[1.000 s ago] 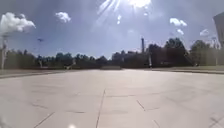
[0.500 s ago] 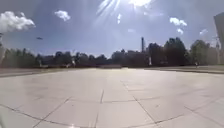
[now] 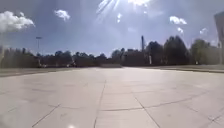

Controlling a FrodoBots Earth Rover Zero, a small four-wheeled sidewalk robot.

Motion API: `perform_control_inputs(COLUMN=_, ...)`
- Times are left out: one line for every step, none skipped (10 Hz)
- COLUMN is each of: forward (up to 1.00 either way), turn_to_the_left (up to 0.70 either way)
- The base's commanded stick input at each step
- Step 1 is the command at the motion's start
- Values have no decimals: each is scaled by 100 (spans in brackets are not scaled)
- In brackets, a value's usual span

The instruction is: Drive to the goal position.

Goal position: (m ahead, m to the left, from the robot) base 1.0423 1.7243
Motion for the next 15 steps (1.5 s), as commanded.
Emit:
perform_control_inputs(forward=70, turn_to_the_left=1)
perform_control_inputs(forward=70, turn_to_the_left=1)
perform_control_inputs(forward=70, turn_to_the_left=1)
perform_control_inputs(forward=70, turn_to_the_left=1)
perform_control_inputs(forward=70, turn_to_the_left=1)
perform_control_inputs(forward=70, turn_to_the_left=1)
perform_control_inputs(forward=70, turn_to_the_left=1)
perform_control_inputs(forward=70, turn_to_the_left=1)
perform_control_inputs(forward=70, turn_to_the_left=1)
perform_control_inputs(forward=70, turn_to_the_left=1)
perform_control_inputs(forward=70, turn_to_the_left=1)
perform_control_inputs(forward=70, turn_to_the_left=1)
perform_control_inputs(forward=70, turn_to_the_left=1)
perform_control_inputs(forward=70, turn_to_the_left=1)
perform_control_inputs(forward=70, turn_to_the_left=1)
